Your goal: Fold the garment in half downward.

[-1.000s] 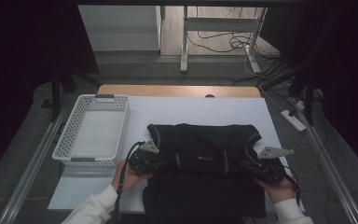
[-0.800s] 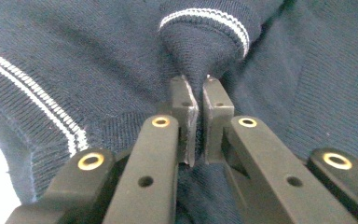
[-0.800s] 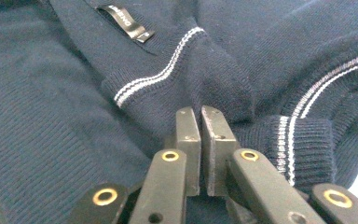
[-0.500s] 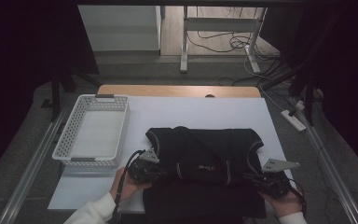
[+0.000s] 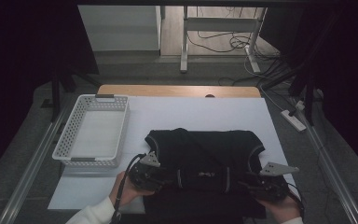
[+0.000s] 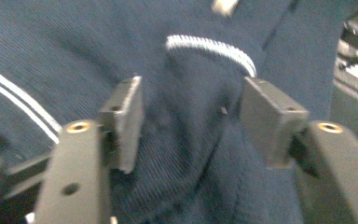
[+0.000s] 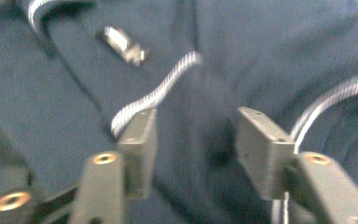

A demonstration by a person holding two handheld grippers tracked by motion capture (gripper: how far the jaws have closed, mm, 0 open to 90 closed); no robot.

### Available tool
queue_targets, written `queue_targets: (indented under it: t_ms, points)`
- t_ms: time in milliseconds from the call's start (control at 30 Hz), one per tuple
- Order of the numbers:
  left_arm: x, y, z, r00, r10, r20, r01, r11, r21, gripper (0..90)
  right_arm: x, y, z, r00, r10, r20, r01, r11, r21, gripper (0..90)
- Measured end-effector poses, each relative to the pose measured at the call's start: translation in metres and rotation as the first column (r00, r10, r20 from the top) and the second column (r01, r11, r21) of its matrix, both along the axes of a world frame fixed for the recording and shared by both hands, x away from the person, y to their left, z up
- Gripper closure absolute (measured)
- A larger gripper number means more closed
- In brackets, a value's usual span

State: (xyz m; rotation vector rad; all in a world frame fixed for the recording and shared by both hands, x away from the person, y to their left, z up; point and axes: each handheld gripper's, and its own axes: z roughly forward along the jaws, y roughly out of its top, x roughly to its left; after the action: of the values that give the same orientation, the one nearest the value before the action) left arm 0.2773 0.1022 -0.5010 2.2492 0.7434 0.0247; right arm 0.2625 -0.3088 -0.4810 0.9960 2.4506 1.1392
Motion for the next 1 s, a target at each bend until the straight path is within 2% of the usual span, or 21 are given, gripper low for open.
queue_targets:
  t_ms: [100,200,433,533,633,667,700,767,867,1000]
  points:
    - [0.007,-0.003,0.005,0.9989,0.043,0.016,-0.043,0.9990,-0.010,30.7,0.009,0.013,0.006,0.9994,0.024,0.027,-0.024,1.000,0.009,38.8]
    - [0.014,-0.003,0.010,0.9983,0.055,0.019,-0.054,0.9985,-0.010,28.8,0.020,0.028,0.007,0.9981,0.057,0.022,-0.058,0.998,0.016,34.3]
    - [0.028,-0.002,0.019,0.9957,0.091,0.019,-0.090,0.9955,-0.031,27.5,0.042,0.062,0.003,0.9871,0.157,-0.030,-0.157,0.987,-0.012,33.6]
    - [0.035,-0.003,0.024,0.9942,0.104,0.027,-0.103,0.9939,-0.038,27.5,0.052,0.076,0.001,0.9815,0.184,-0.051,-0.187,0.981,-0.045,33.8]
    - [0.042,-0.005,0.028,0.9935,0.109,0.034,-0.108,0.9933,-0.043,27.1,0.061,0.084,-0.002,0.9763,0.200,-0.084,-0.204,0.978,-0.047,35.4]
    - [0.042,-0.005,0.028,0.9935,0.109,0.034,-0.108,0.9933,-0.043,26.9,0.061,0.084,-0.002,0.9763,0.200,-0.084,-0.204,0.978,-0.047,35.4]
    - [0.047,-0.007,0.030,0.9924,0.118,0.037,-0.116,0.9923,-0.044,26.8,0.064,0.089,-0.005,0.9729,0.206,-0.105,-0.213,0.975,-0.059,35.4]
    - [0.050,-0.007,0.029,0.9915,0.124,0.038,-0.123,0.9916,-0.041,26.5,0.065,0.093,-0.009,0.9695,0.212,-0.123,-0.220,0.974,-0.053,35.5]
    - [0.049,-0.006,0.028,0.9921,0.120,0.037,-0.119,0.9922,-0.037,25.9,0.064,0.093,-0.013,0.9693,0.210,-0.128,-0.220,0.973,-0.070,35.4]
    - [0.048,0.003,0.030,0.9894,0.138,0.044,-0.136,0.9897,-0.045,25.9,0.065,0.091,-0.018,0.9634,0.221,-0.152,-0.236,0.968,-0.086,38.4]
